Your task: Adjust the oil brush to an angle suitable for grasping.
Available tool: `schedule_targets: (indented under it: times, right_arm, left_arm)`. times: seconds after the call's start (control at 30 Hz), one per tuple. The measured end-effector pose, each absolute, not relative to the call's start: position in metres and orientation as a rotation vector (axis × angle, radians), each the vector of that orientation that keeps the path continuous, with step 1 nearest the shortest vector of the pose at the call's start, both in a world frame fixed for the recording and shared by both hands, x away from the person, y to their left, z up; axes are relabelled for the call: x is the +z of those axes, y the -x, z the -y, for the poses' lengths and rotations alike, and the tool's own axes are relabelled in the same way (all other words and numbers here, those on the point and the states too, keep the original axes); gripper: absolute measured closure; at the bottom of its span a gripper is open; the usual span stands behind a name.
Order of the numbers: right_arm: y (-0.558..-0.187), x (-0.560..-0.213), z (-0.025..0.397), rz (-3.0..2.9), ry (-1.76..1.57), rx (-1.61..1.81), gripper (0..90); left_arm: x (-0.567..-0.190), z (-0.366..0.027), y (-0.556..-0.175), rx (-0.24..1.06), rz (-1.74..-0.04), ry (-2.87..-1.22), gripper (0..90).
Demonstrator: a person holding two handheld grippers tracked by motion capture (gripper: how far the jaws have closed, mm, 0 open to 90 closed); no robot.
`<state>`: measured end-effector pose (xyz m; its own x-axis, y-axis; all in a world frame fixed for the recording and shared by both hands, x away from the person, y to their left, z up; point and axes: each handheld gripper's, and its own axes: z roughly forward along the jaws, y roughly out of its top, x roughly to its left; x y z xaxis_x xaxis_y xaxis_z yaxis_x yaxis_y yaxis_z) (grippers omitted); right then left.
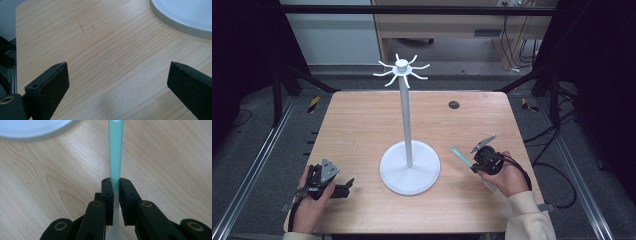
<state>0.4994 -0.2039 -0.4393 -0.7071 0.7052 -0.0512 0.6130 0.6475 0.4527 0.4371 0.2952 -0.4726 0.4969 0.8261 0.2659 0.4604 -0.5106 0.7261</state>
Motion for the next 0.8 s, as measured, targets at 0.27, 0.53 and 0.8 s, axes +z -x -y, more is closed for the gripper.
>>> schedule_targets:
  times: [0.27,0.53,0.8]
  right_arm:
    - [-0.497,-0.423,0.198,-2.528,-1.012,0.785,82.4]
    - [-0.494,-0.413,0.194,-2.432,-0.983,0.908,82.4]
    - [-0.490,-0.398,0.193,-2.343,-0.970,1.069,82.5]
  left_arm:
    - [-0.473,-0.295,-0.437,0.821,-1.053,-2.160,3.3]
    - [-0.472,-0.295,-0.437,0.827,-1.055,-2.153,3.0]
    - [-0.472,-0.296,-0.437,0.829,-1.058,-2.148,3.0]
